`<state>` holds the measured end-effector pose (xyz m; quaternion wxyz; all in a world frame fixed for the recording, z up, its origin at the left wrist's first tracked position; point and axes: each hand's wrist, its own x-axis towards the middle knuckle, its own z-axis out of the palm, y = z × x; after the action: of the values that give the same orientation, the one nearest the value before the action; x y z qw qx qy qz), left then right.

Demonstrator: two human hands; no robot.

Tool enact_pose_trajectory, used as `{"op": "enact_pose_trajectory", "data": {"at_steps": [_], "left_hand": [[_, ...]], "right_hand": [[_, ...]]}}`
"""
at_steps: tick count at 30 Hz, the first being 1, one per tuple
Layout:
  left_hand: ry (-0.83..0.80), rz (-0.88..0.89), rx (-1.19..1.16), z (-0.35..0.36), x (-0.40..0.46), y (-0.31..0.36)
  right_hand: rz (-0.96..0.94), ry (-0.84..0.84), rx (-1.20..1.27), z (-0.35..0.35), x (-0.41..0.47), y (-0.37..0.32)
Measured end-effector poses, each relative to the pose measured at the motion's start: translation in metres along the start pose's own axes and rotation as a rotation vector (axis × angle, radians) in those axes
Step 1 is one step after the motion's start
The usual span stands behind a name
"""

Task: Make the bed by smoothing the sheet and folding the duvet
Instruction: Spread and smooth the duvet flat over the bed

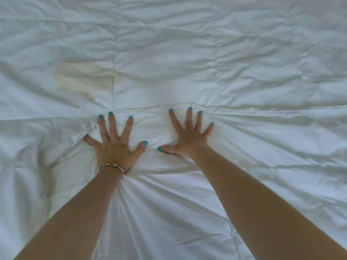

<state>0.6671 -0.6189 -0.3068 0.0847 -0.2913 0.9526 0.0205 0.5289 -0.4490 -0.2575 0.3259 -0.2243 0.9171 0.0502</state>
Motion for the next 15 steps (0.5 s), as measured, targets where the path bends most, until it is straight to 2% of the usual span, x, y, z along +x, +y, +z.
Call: {"op": "enact_pose_trajectory", "data": {"at_steps": [9, 15], "left_hand": [[-0.001, -0.02, 0.01, -0.002, 0.002, 0.004], [-0.077, -0.038, 0.028, -0.006, 0.003, 0.005]], "right_hand": [[0.005, -0.044, 0.058, -0.001, 0.0, -0.004], [-0.01, -0.134, 0.092, 0.004, 0.012, -0.002]]}}
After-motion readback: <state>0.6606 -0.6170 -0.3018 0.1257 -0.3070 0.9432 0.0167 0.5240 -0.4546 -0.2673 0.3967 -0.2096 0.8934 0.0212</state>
